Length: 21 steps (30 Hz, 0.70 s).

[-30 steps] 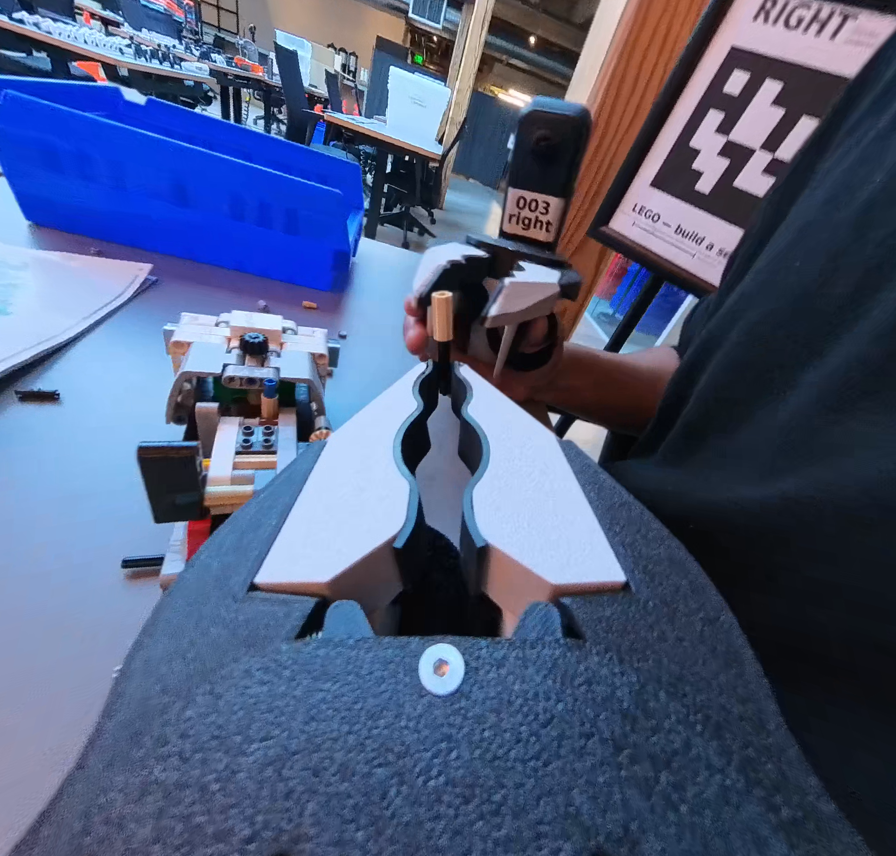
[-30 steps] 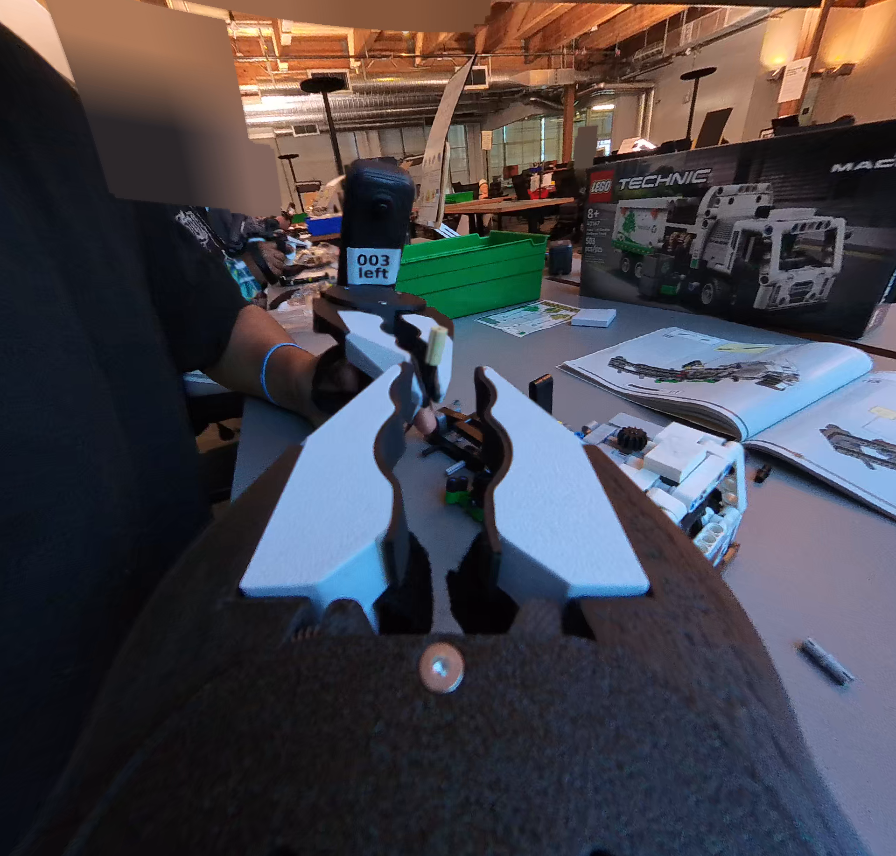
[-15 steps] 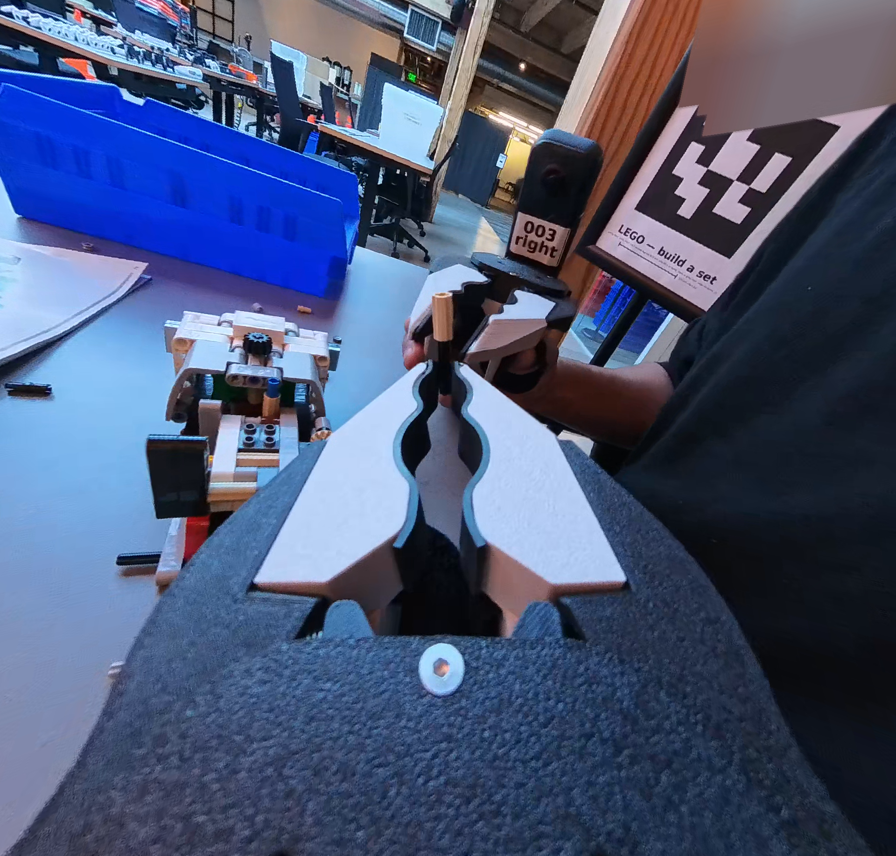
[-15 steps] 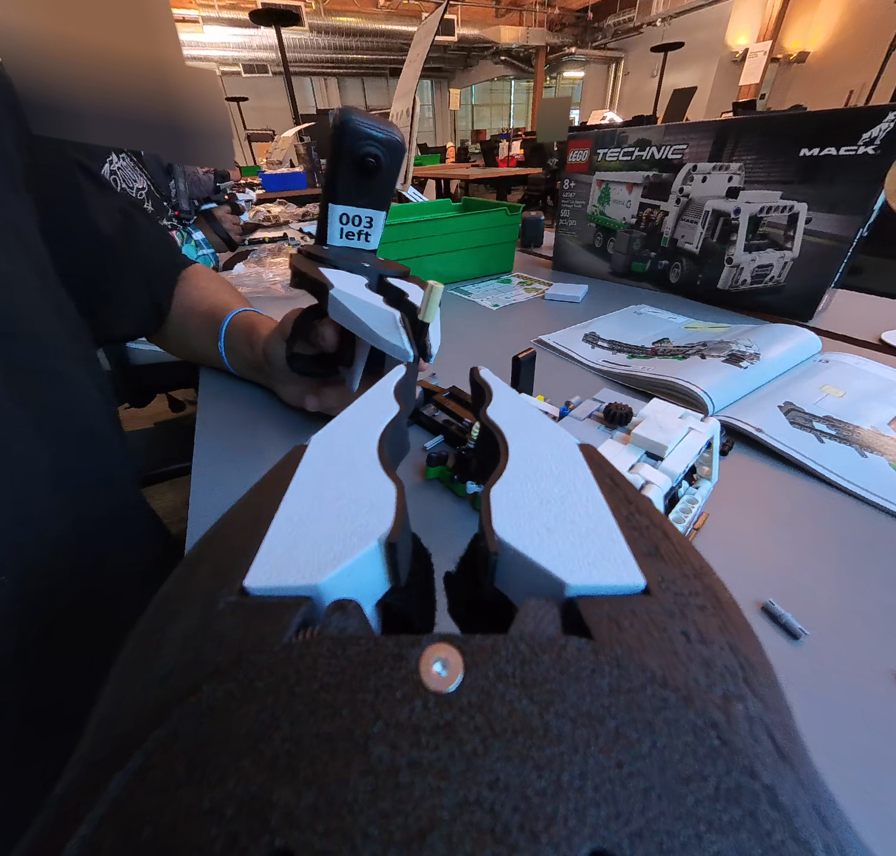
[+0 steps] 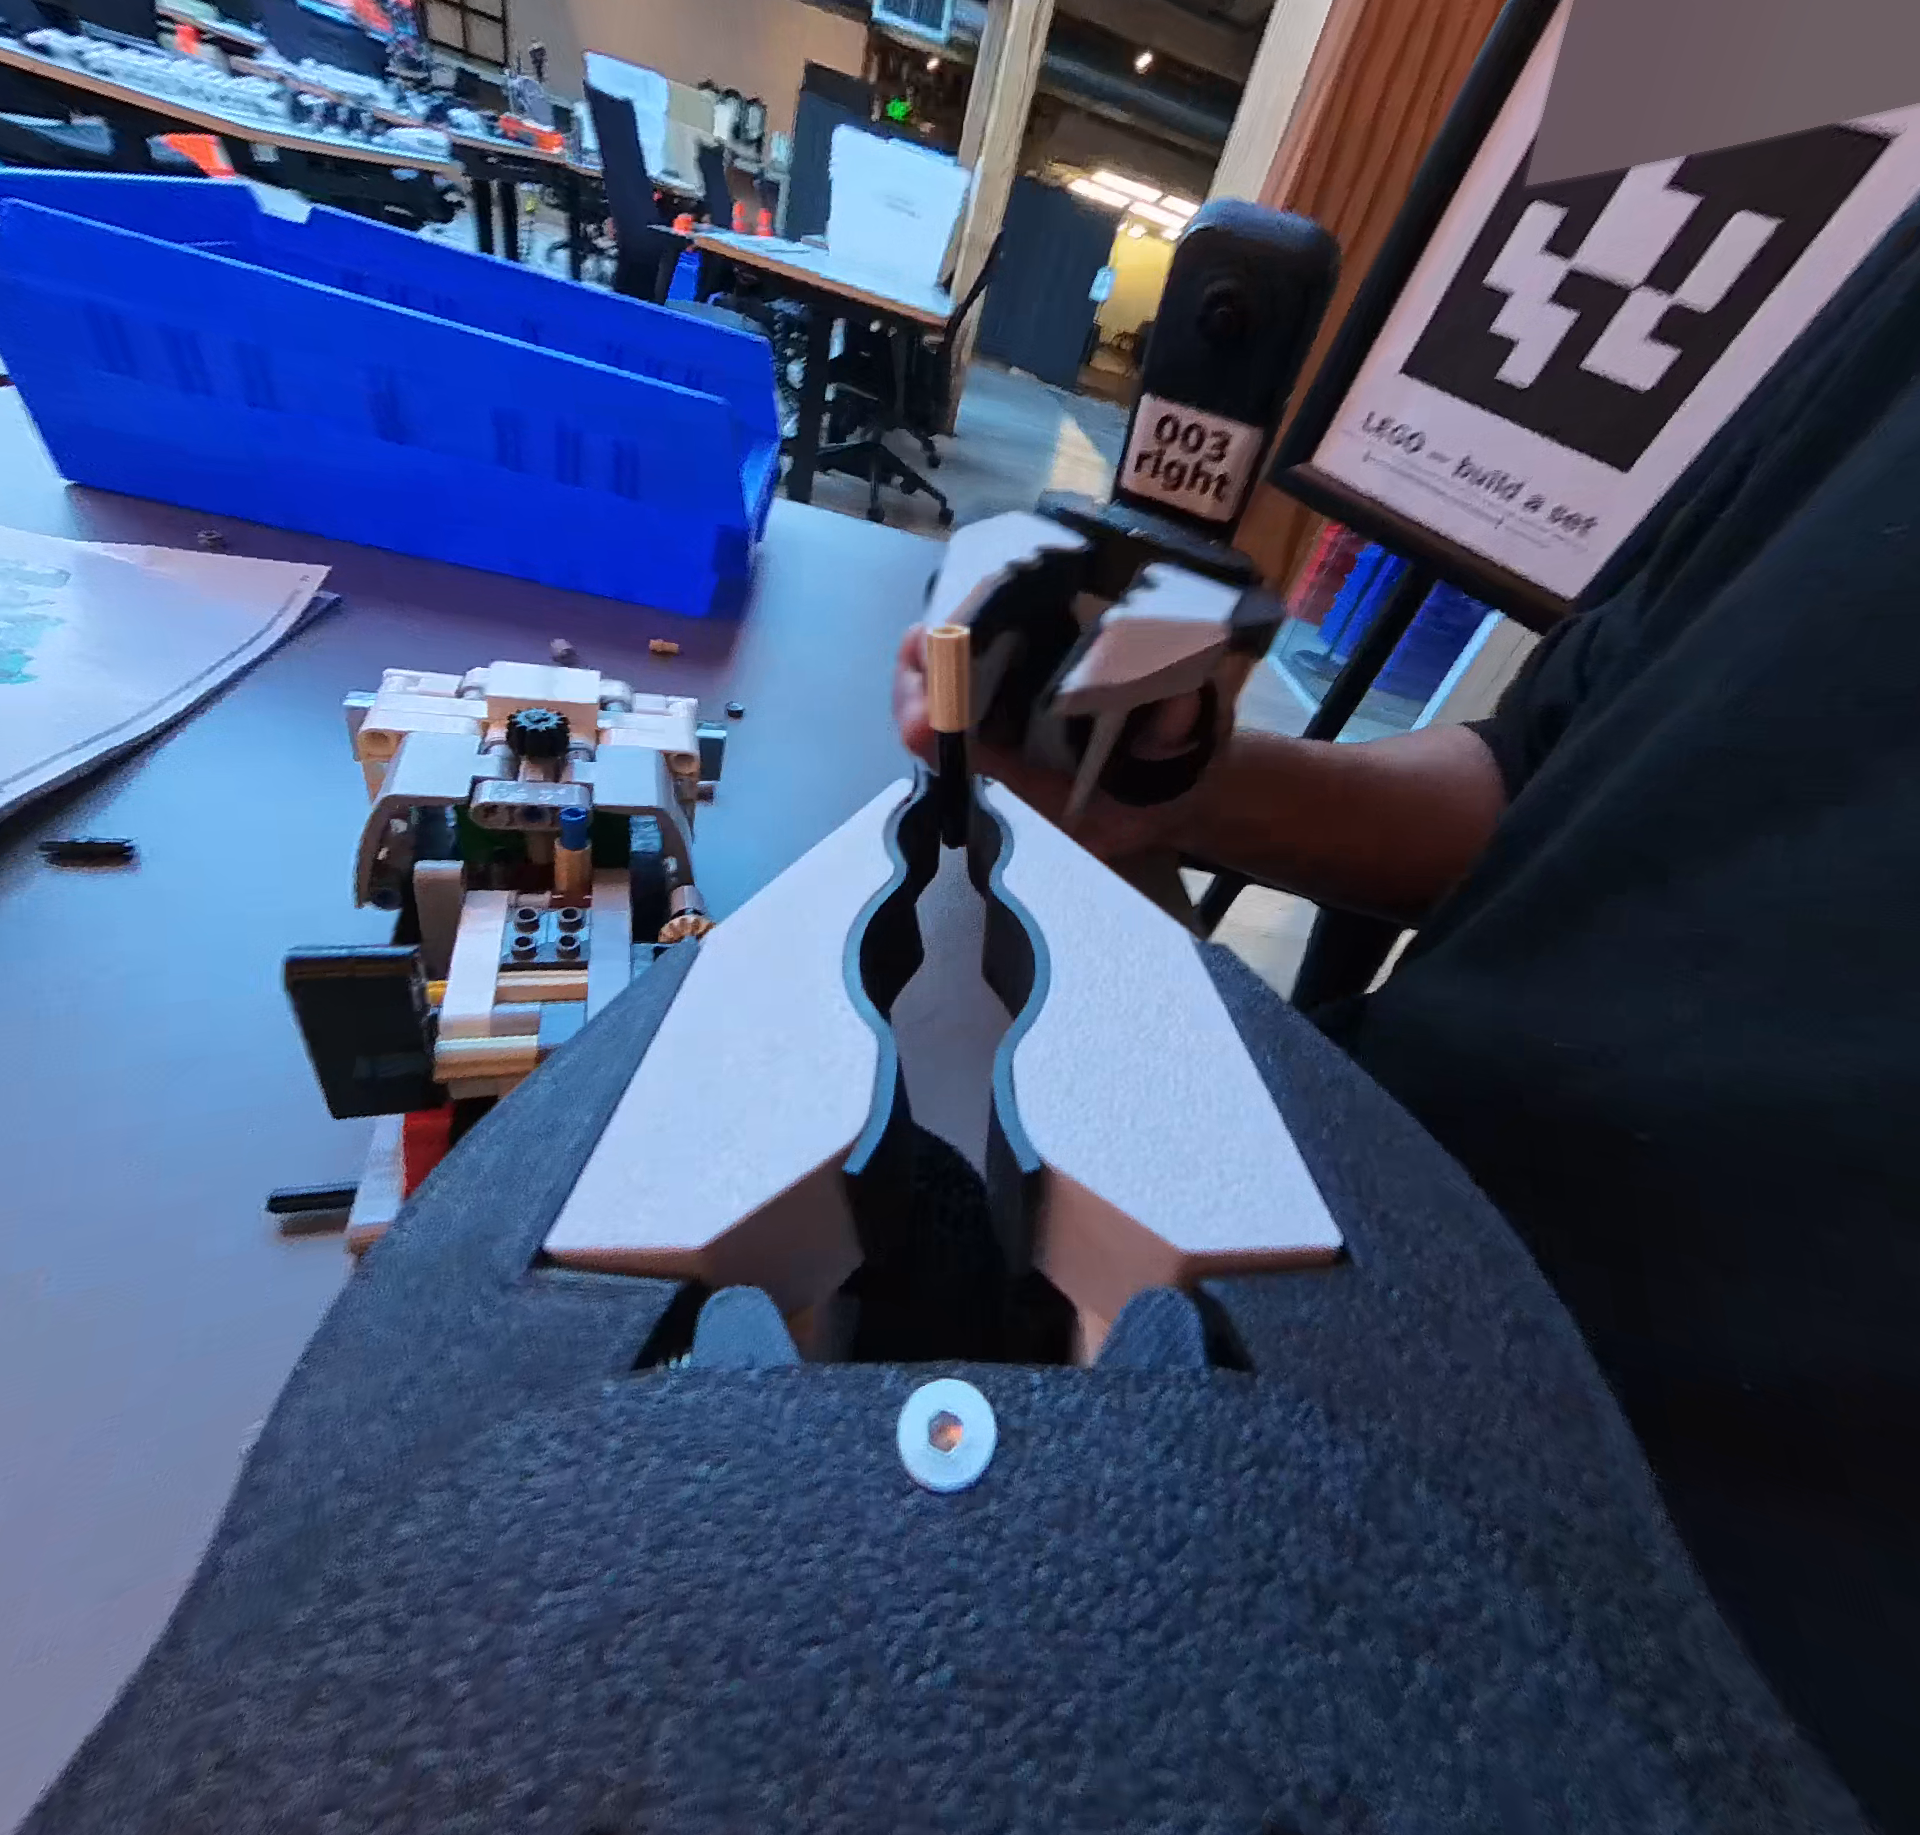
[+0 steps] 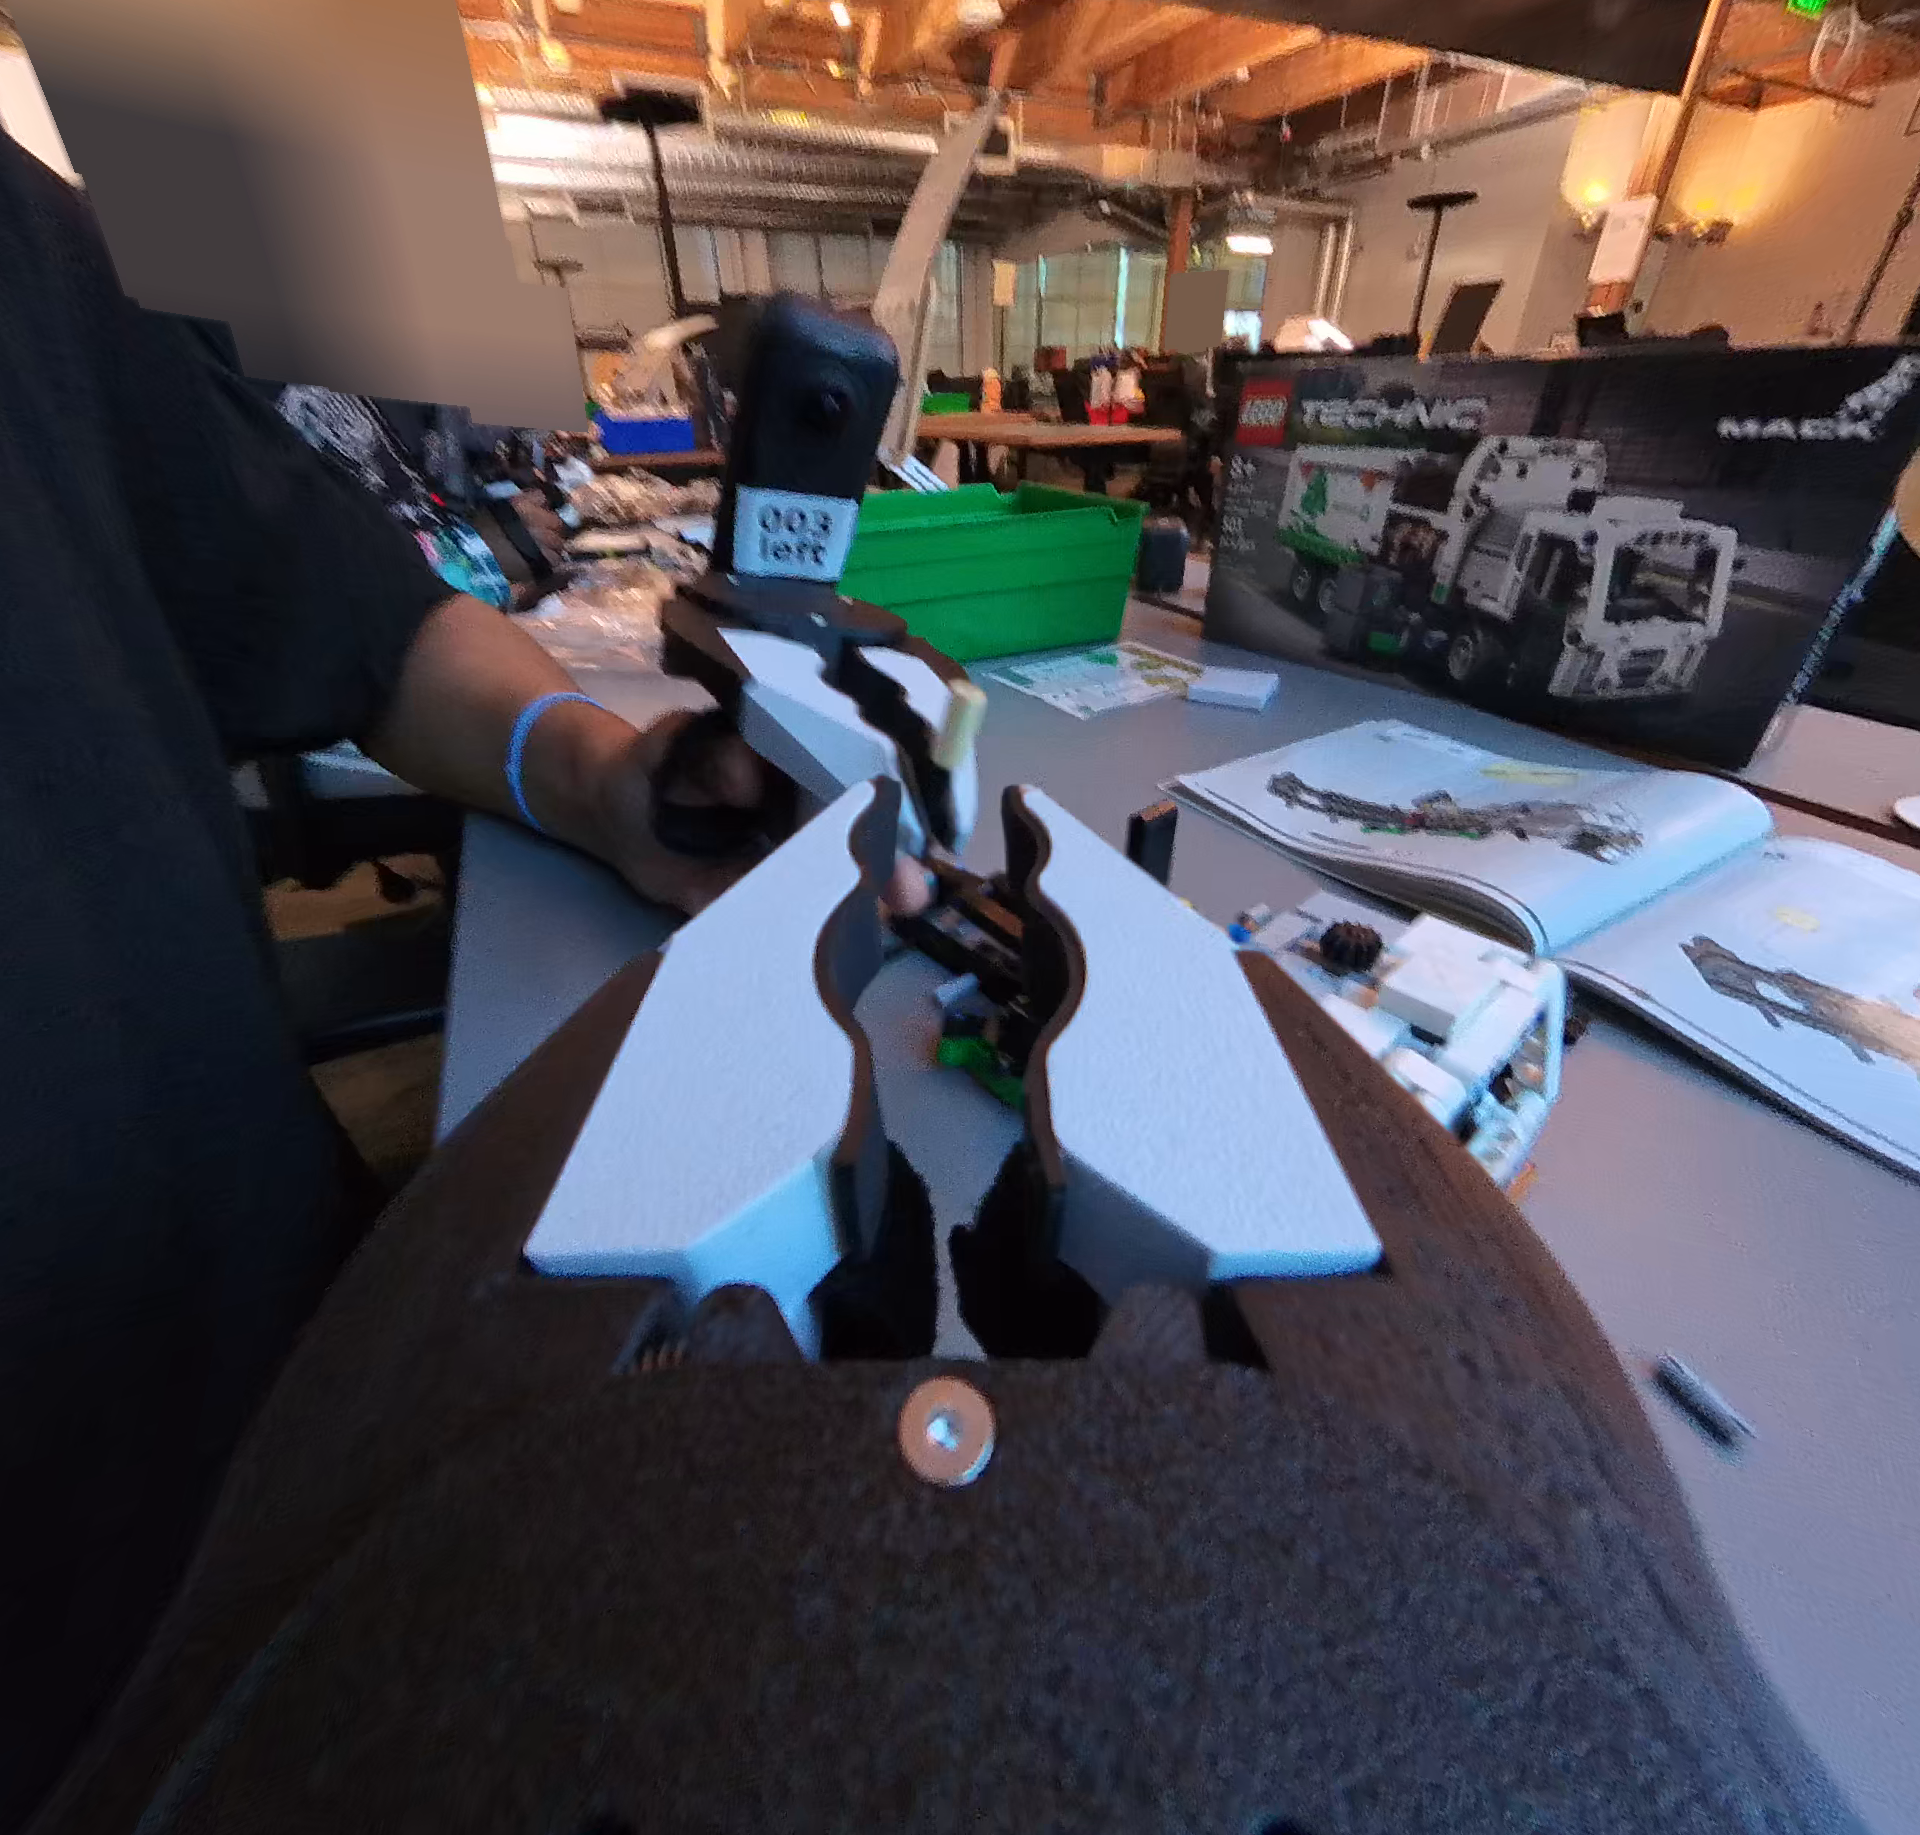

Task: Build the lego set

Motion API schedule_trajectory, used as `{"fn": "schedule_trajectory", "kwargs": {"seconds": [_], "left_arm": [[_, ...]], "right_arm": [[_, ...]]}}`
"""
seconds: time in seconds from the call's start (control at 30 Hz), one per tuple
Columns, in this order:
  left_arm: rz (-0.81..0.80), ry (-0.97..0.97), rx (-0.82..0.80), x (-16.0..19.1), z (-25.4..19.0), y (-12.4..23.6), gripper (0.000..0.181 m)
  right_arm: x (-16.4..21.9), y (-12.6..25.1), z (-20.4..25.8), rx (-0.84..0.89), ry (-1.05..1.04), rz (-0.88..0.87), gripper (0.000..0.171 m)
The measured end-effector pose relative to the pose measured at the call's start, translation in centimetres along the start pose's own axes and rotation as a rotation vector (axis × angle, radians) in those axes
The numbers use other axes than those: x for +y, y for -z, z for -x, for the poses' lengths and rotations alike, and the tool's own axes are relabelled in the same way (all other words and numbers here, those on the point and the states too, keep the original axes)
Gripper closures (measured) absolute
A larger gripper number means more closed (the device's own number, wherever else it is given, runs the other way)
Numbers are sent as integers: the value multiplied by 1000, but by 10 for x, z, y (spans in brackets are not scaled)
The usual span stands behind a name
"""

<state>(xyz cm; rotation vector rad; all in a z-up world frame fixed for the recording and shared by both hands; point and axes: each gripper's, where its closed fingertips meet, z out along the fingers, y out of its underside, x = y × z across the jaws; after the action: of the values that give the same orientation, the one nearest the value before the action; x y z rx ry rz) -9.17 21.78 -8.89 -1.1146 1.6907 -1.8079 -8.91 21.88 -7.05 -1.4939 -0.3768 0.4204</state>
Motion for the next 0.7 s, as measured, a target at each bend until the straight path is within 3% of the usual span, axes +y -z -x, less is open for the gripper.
{"fn": "schedule_trajectory", "kwargs": {"seconds": [0.17, 0.27, 0.33, 0.7], "left_arm": [[110, -249, -141, 15, 4, -6, 179], [137, -367, -158, 20, -3, -10, 179], [145, -376, -158, 21, -3, -10, 179], [144, -314, -97, 22, -8, -9, 179]], "right_arm": [[-2, -6, 5, -52, -124, -19, 146], [3, -6, 7, -64, -107, 8, 154], [7, -7, 13, -93, -86, 31, 163], [14, -8, 16, -94, -24, 63, 165]]}}
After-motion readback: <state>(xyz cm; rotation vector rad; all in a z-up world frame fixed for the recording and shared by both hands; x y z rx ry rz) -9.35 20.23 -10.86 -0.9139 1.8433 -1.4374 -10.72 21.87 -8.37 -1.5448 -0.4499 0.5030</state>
